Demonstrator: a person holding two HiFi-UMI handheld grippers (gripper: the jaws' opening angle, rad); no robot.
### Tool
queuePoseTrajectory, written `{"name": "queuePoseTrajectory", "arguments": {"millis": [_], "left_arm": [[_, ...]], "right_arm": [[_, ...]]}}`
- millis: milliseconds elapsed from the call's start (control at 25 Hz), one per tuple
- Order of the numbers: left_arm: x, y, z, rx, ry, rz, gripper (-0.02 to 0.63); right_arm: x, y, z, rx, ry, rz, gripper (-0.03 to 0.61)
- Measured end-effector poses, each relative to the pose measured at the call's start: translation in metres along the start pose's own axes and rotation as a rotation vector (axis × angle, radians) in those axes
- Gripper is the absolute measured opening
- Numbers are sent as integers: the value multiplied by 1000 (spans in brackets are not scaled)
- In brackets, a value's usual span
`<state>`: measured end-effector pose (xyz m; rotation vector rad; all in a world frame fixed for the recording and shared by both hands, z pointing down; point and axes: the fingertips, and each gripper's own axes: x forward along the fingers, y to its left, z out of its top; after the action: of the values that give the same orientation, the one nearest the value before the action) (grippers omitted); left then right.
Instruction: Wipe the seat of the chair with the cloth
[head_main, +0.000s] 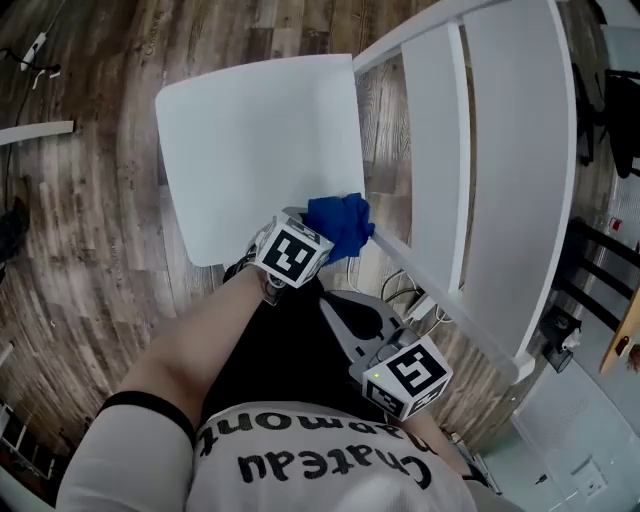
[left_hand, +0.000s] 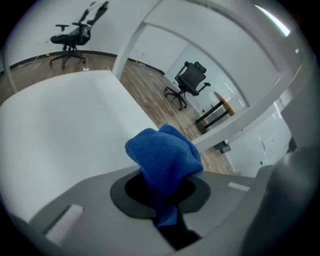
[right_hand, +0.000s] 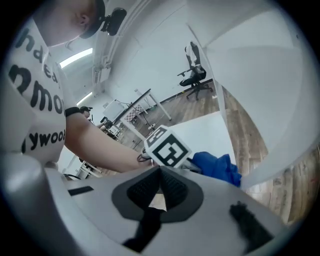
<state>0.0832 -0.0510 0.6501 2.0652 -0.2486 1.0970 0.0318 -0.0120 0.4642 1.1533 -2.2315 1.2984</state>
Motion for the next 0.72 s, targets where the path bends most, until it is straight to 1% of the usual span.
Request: {"name": "queuePoseTrajectory", "arguments": {"millis": [120, 200, 240, 320, 400, 480, 560, 720], "left_arm": [[-57, 13, 18, -20, -151, 40, 64], [-100, 23, 32, 0, -242, 94, 64], [-122, 27, 39, 25, -282, 132, 64], [-171, 33, 56, 104, -363, 230, 64], [-225, 34, 75, 173, -465, 334, 64], [-285, 28, 98, 213, -577, 404, 64], [-344, 16, 119, 228, -681, 436, 64], [-450, -13, 155, 257, -878, 475, 66]], "right_arm": [[-4, 1, 25, -61, -20, 2, 14], [-5, 2, 46, -116, -36, -5, 14], [-5, 4, 59, -144, -48, -14, 14], [-5, 10, 88, -198, -76, -44, 14], [-6, 20, 120, -265, -101, -79, 14], [-10, 34, 156, -349, -134, -106, 14], [-16, 51, 197, -420, -194, -123, 15], [-40, 96, 287, -485, -379, -124, 14]]}}
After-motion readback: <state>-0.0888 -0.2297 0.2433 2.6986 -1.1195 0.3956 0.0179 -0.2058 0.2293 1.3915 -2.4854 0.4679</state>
